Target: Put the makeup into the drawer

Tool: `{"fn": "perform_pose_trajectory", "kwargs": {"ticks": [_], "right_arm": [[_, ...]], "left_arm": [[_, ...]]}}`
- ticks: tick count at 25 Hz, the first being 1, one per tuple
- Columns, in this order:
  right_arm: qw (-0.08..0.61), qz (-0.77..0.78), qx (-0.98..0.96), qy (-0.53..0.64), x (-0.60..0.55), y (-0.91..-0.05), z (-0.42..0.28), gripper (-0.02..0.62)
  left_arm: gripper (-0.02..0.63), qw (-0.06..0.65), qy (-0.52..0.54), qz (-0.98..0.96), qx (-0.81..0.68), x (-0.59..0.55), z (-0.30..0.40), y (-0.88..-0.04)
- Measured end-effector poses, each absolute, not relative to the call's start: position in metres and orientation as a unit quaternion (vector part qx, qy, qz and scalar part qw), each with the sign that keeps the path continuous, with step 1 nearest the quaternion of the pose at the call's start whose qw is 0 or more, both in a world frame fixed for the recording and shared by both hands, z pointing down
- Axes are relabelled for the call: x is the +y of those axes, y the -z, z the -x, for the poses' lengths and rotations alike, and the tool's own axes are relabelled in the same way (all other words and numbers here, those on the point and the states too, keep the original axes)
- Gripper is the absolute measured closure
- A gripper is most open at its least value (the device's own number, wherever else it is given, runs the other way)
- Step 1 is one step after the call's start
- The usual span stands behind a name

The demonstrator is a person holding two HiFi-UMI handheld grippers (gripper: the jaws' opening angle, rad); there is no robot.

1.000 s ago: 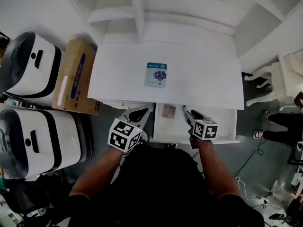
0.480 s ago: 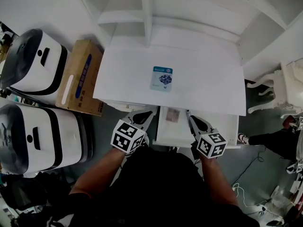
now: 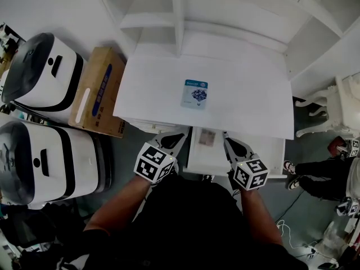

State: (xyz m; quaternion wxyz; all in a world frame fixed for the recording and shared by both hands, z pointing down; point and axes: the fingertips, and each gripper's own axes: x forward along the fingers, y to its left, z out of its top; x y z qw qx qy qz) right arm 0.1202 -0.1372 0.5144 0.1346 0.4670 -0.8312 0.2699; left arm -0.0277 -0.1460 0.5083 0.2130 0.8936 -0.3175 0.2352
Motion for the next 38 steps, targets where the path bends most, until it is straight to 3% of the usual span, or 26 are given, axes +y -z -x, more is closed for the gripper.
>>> {"fn": "perform_pose_trajectory", "kwargs": {"ticks": [17, 35, 36, 38], "right_arm": [[0.151, -0.454, -0.832, -0.282, -0.147, -0.53, -0.118, 0.566], [0.33, -0.392, -0.834, -0.206, -0.267, -0.632, -0.054, 0.56], [0.334, -0.391, -0.833, -0.206, -0.276, -0.637, -0.051, 0.553], [0.342, -0.387, -0.83, -0.211, -0.289, -0.646, -0.045, 0.48]], "left_arm": [[0.595, 0.216, -0.24, -0.885, -0.335, -0.154, 0.033, -0.515], [0.595, 0.264, -0.237, -0.829, -0.432, -0.142, 0.12, -0.535], [0.595, 0.266, -0.236, -0.827, -0.436, -0.141, 0.124, -0.536], [0.595, 0.27, -0.234, -0.822, -0.444, -0.14, 0.132, -0.536]]}}
